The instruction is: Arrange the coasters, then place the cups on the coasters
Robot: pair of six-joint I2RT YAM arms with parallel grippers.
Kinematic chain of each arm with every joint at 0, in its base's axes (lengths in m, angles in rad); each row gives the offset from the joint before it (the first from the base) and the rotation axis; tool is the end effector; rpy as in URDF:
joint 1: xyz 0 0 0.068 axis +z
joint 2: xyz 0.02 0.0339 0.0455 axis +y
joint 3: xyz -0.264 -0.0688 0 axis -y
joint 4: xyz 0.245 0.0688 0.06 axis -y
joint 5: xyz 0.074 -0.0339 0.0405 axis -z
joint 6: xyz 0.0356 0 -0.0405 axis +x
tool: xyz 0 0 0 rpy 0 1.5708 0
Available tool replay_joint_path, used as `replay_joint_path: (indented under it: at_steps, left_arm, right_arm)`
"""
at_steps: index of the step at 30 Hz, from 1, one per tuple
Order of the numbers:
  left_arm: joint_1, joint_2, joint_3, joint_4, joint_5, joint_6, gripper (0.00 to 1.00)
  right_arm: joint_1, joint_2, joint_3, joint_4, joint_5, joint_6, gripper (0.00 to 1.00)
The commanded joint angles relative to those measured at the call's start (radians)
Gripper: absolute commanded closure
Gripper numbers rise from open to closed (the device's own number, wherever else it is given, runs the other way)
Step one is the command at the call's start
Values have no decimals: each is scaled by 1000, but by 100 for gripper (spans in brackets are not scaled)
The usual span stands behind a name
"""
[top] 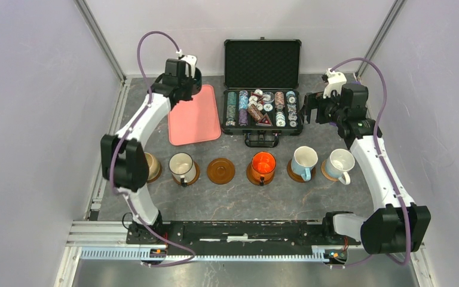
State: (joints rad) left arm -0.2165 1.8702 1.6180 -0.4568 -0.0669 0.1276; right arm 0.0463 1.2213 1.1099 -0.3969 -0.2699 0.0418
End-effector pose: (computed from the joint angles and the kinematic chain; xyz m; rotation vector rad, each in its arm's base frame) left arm 0.4236 -0.0907 0.2914 0.3554 2.2502 0.0296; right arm 0.2736 0.0222 0.3412 -0.1698 2.0690 0.3342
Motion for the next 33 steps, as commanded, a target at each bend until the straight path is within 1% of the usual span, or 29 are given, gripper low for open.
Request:
replay_joint_path:
  at_steps: [1,4,8,11,13,18,23,28,33]
  left_arm:
    - [-143,-224,-68,76,-199,-245,98]
    - [-234,-339,-135,3,-190,-358,98]
    - [-365,-458,-229,-43,-164,-412,98]
    - [-461,-511,-247,-129,-205,-443,98]
    - [-511,-536,-270,-182,-236,-501,98]
    - [-609,-575,-369,-226,-239,-608,98]
    - [-661,-608,-470,-229,-267,-630,98]
    - [-667,-593,-538,-214,-275,-663,98]
    - [-675,-583,-588,-201,-284,-665,98]
  right_arm:
    - [-15,-32,-8,4,11,-34,2]
    - [-27,-36,-9,-13,16,-33,2]
    - [-40,-39,-9,-34,17,-79,2]
    - [-40,-40,-6,-51,17,-86,2]
    - [-40,-46,-12,-54,17,-86,2]
    - [-69,-71,-35,-73,14,-98,2]
    - [-72,-96,-67,-83,11,-117,2]
    - [-72,-97,-88,-80,2,-104,2]
    - [-73,-100,-99,-76,2,-90,2]
